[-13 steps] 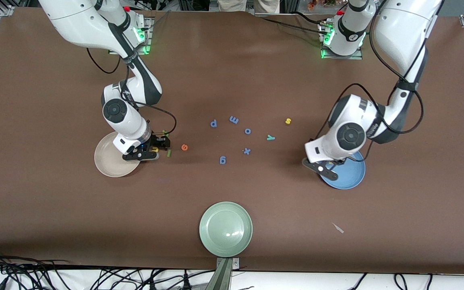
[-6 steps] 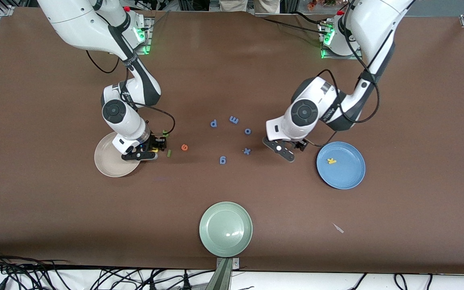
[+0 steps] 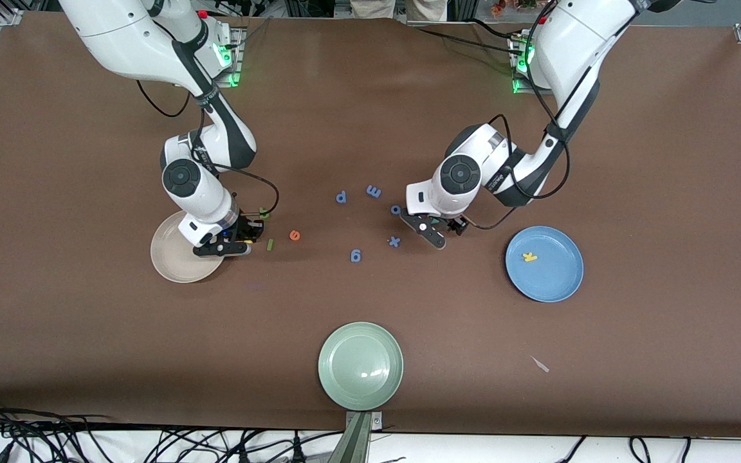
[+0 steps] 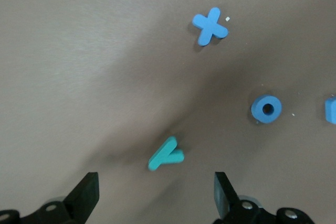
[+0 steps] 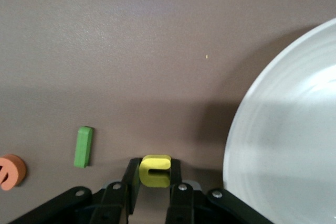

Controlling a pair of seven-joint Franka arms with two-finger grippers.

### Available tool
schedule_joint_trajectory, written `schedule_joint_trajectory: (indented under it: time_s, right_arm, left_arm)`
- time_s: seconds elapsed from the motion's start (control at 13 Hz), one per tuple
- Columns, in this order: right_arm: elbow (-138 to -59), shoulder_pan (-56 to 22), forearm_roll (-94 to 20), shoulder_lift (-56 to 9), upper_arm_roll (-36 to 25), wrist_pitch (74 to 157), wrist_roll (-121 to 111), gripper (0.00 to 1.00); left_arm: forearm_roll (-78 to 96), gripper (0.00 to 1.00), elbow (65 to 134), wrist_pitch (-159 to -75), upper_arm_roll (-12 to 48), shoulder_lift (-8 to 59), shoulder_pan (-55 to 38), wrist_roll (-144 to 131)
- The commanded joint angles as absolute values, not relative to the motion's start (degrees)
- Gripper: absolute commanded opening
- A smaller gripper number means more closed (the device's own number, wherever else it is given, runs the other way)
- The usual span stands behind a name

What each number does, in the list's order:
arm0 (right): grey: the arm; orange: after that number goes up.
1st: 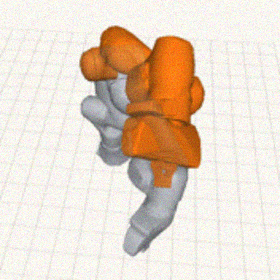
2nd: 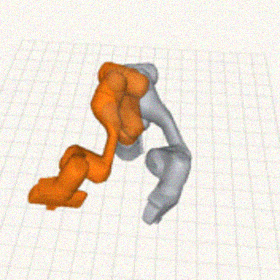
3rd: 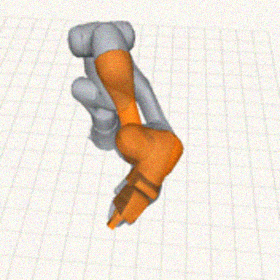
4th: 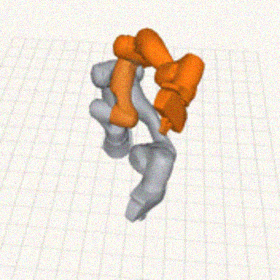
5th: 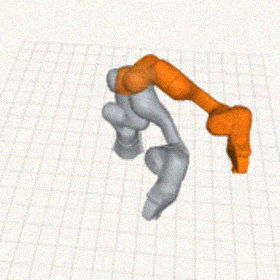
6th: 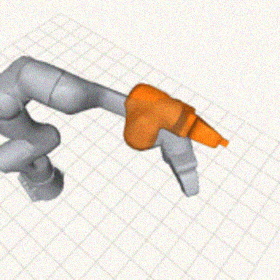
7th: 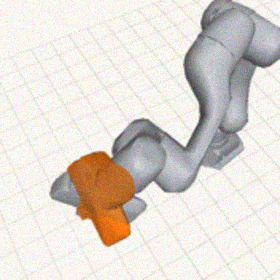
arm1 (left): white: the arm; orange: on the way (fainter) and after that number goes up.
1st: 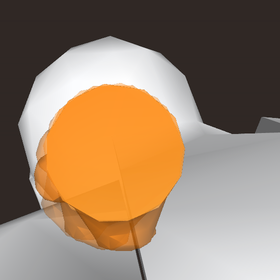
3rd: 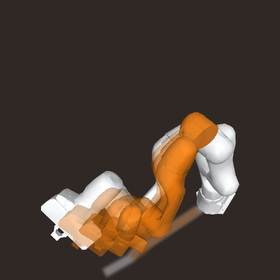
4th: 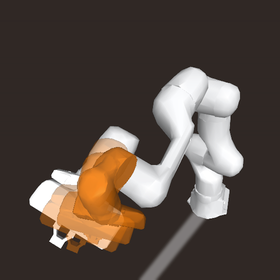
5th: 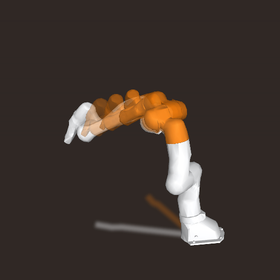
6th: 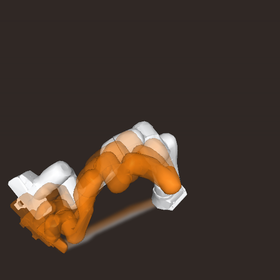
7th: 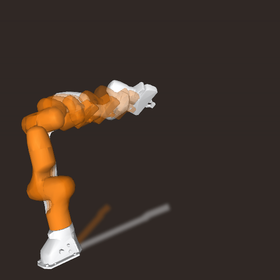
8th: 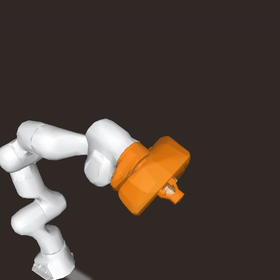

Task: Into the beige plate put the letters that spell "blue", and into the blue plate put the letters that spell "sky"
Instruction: 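Grasp the Y with the left gripper while the right gripper places the u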

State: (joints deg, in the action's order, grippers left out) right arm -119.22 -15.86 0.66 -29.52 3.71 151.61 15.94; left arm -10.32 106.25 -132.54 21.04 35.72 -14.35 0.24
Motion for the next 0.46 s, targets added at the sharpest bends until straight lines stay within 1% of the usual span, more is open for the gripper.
schedule_joint_trajectory:
  time_s: [0.0,0.15,0.23,0.39]
  right_arm:
    - [-118.3,-15.4,1.3,-26.3,4.2,148.3,15.3,0.2]
    - [-113.6,-15.4,1.4,-24.4,4.0,138.6,13.7,0.2]
    - [-112.9,-15.3,1.3,-23.9,3.3,136.8,10.3,0.2]
    - [-113.5,-14.8,1.4,-23.7,-0.2,136.6,2.5,0.22]
  left_arm:
    - [-13.1,0.91,108.1,-135.7,21.1,36.1,-14.4,-1.0]
    - [-15.6,0.86,108.1,-137.5,21.1,37.4,-14.5,-1.1]
    - [-15.8,0.84,108.1,-137.5,21.1,37.5,-14.3,-1.1]
    - [-17.0,0.72,108.0,-137.6,21.1,37.7,-14.5,-1.1]
